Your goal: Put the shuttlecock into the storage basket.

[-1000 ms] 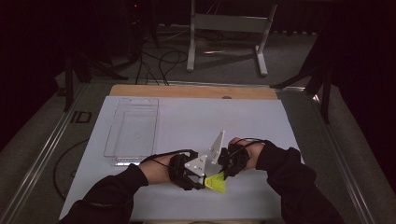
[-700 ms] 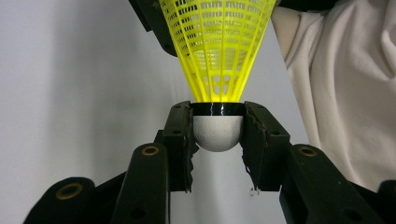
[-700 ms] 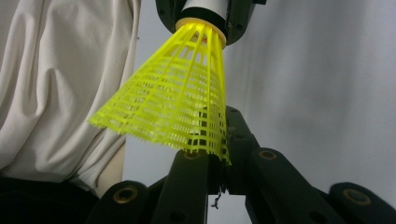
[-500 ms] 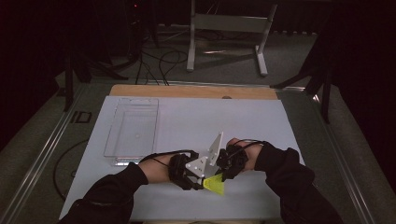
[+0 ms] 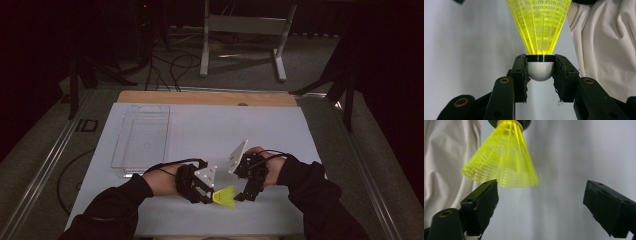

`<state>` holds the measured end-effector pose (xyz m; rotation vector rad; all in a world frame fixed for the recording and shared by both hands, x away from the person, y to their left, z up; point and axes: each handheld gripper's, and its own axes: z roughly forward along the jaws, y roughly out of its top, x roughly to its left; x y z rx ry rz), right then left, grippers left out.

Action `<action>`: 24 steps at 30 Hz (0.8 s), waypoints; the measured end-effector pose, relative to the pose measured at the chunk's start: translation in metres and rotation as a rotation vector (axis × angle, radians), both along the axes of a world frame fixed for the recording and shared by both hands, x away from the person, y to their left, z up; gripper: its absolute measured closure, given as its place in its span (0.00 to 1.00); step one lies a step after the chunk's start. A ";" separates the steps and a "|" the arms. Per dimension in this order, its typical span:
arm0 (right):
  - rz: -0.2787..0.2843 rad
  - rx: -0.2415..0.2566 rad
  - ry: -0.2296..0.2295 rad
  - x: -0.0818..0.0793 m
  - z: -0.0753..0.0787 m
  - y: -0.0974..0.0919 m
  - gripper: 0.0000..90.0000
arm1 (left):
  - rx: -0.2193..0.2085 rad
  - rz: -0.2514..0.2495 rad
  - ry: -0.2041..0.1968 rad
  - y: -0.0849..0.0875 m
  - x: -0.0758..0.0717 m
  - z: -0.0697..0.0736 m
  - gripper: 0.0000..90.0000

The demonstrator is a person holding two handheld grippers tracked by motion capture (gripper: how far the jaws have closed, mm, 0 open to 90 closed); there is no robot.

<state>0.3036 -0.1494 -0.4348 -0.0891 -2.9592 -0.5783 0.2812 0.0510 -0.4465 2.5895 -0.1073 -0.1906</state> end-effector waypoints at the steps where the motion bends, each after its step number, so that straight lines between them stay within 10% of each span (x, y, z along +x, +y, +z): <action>1: -0.003 0.003 -0.002 0.000 0.000 -0.002 0.13 | 0.004 0.003 0.017 0.001 0.000 0.001 0.73; 24: -0.147 0.172 -0.089 -0.006 -0.001 -0.043 0.11 | 0.018 0.121 0.067 0.031 0.016 0.017 0.73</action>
